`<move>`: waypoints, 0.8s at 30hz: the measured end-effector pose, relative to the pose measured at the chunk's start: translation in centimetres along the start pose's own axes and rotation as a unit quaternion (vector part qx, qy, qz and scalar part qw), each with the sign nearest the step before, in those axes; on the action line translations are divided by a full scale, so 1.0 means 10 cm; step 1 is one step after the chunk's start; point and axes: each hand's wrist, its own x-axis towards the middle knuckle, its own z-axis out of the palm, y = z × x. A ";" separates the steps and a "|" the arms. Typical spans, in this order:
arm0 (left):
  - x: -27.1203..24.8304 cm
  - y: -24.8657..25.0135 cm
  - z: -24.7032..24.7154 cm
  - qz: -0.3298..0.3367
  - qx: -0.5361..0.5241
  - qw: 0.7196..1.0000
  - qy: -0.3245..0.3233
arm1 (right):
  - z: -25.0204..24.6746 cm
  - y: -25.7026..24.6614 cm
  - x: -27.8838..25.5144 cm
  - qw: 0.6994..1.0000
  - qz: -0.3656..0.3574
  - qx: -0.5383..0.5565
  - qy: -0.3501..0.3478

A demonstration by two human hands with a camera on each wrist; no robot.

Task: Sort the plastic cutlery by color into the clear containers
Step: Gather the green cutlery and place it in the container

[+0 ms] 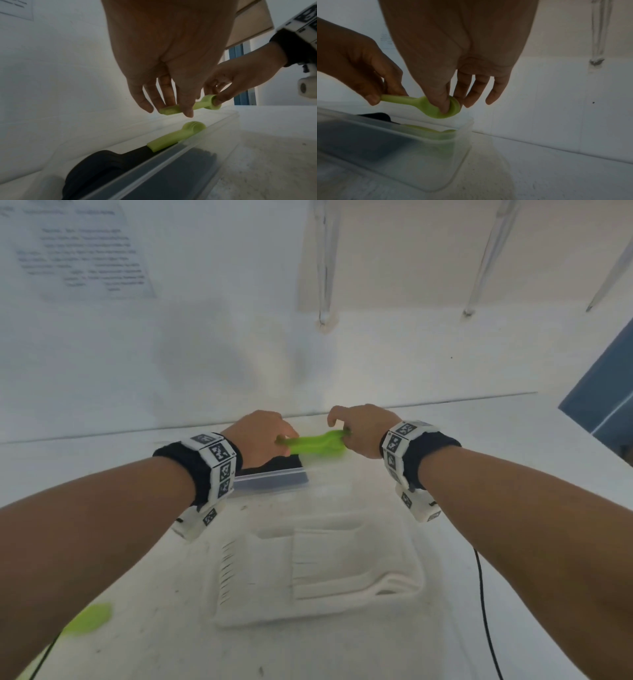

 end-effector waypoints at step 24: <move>0.48 -0.23 0.35 0.042 0.064 0.993 -0.089 | 0.47 0.13 0.45 0.999 0.008 -0.040 -0.014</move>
